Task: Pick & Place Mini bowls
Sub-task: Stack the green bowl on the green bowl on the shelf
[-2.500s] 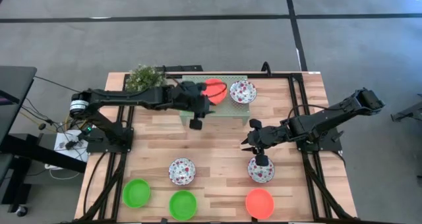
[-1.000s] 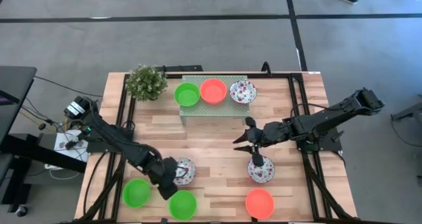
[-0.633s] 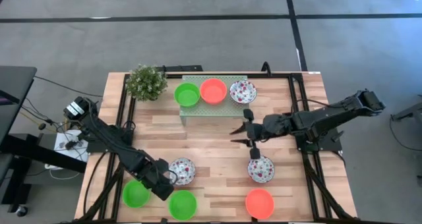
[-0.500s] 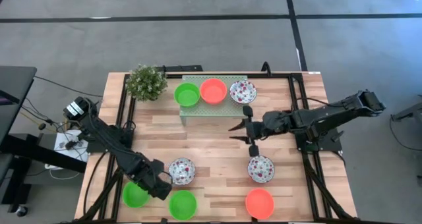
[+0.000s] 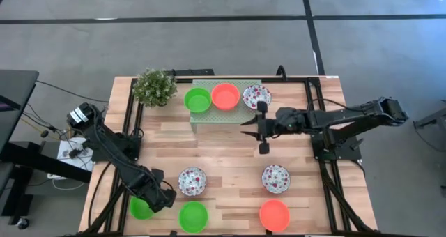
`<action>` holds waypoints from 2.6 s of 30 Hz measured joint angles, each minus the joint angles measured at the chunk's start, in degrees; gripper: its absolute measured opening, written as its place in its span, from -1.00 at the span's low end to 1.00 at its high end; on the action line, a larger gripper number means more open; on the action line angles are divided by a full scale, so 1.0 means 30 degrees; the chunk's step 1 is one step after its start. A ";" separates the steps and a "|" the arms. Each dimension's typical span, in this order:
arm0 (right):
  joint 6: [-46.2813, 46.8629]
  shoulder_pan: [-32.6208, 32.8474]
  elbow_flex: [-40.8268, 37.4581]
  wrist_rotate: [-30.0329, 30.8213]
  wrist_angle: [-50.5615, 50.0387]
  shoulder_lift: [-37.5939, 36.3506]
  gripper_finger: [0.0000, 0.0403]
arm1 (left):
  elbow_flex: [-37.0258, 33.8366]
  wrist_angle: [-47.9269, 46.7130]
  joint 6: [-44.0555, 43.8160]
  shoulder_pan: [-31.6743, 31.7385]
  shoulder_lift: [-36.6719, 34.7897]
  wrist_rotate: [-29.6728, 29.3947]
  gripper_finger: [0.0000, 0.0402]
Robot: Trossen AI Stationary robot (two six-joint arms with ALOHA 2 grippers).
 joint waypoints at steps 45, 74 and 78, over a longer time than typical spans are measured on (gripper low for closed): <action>0.0075 -0.0692 0.0000 -0.0044 -0.0013 0.0000 -0.44 | 0.0521 0.1520 0.9702 0.0877 -0.2427 -0.3850 -0.97; 0.4599 -0.0522 -0.0219 -0.0029 -0.1633 0.0350 -0.44 | 0.3055 0.4052 4.3078 0.9603 -0.7448 -1.1426 -0.95; 0.4584 -0.0030 -0.0195 -0.0012 -0.0976 0.1284 -0.44 | 0.5216 0.3048 4.5238 1.1967 -0.6852 -1.1352 -0.95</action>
